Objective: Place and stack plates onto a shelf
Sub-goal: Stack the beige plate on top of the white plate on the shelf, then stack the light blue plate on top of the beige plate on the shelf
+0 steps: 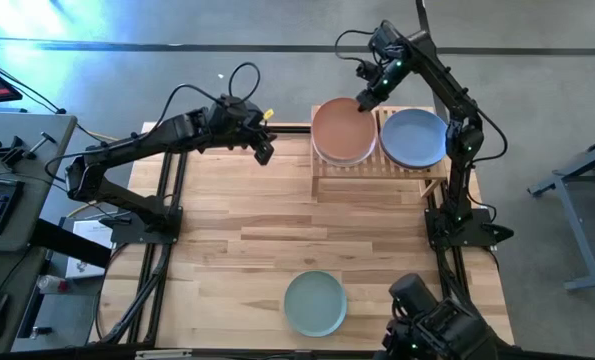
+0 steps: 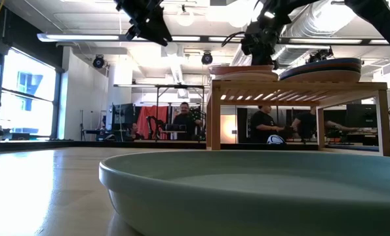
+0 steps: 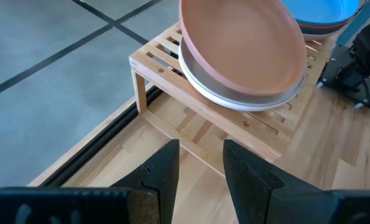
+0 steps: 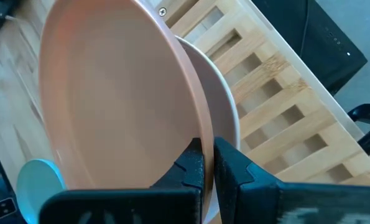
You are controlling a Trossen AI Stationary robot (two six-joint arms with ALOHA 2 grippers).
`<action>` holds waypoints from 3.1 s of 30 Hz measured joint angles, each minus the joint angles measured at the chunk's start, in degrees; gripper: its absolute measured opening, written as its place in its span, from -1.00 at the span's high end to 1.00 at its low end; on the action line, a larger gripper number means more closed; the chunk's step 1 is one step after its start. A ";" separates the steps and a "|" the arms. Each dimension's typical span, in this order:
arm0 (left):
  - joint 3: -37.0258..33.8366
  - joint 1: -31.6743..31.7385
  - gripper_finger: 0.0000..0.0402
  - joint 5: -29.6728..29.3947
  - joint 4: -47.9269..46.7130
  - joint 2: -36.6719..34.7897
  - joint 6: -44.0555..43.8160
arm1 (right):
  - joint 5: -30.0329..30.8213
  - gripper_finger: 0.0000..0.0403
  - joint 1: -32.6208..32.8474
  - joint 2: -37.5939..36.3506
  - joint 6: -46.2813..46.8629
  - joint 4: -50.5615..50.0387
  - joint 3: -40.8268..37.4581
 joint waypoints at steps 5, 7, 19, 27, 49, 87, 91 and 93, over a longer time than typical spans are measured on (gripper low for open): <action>0.00 0.84 0.44 -0.01 -0.02 0.00 0.02 | 0.64 1.00 0.80 0.00 1.00 0.00 0.00; 0.00 0.95 0.44 0.00 -0.07 0.00 0.03 | 2.24 1.00 0.96 0.00 1.28 -0.01 0.00; 0.00 0.95 0.44 0.01 -0.56 0.00 0.09 | 3.97 1.00 1.17 0.00 4.50 -0.01 -0.02; 0.00 0.95 0.44 0.01 -2.18 0.00 0.09 | 4.24 1.00 1.59 0.00 4.48 -0.01 -0.02; 0.00 0.95 0.44 0.00 -2.17 0.00 0.09 | 9.68 0.49 3.24 -0.80 4.50 -0.03 1.76; -9.15 -16.10 0.44 11.16 -7.53 0.04 -18.75 | 4.77 0.49 26.40 -6.91 26.96 -0.01 7.61; -10.59 -19.49 0.44 11.12 -4.54 0.04 -21.00 | 8.46 0.49 31.32 -6.95 32.20 -0.01 7.61; -10.62 -21.12 0.44 10.82 -3.03 0.62 -21.00 | 10.02 0.49 33.91 -6.95 34.34 0.00 7.61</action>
